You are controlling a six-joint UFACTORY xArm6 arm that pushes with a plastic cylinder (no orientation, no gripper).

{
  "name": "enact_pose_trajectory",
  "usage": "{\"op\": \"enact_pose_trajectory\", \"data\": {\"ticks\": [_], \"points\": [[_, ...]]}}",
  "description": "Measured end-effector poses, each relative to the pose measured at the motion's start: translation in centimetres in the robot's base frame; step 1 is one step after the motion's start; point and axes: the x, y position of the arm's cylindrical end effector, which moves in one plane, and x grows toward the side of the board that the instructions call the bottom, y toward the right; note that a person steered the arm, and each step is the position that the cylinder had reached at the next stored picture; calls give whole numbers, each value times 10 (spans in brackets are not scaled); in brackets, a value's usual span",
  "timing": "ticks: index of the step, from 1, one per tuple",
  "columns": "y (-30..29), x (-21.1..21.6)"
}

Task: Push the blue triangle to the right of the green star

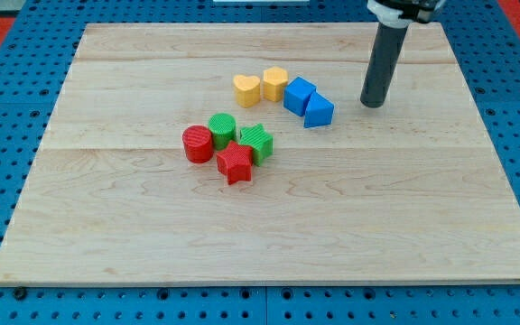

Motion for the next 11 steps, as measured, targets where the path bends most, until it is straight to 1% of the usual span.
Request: {"op": "enact_pose_trajectory", "data": {"ticks": [2, 4, 5, 7, 9, 10, 11], "points": [[-15, 2], [-32, -18], [-47, -18], [-87, -5], [-112, 24], [-84, 24], [-67, 37]]}}
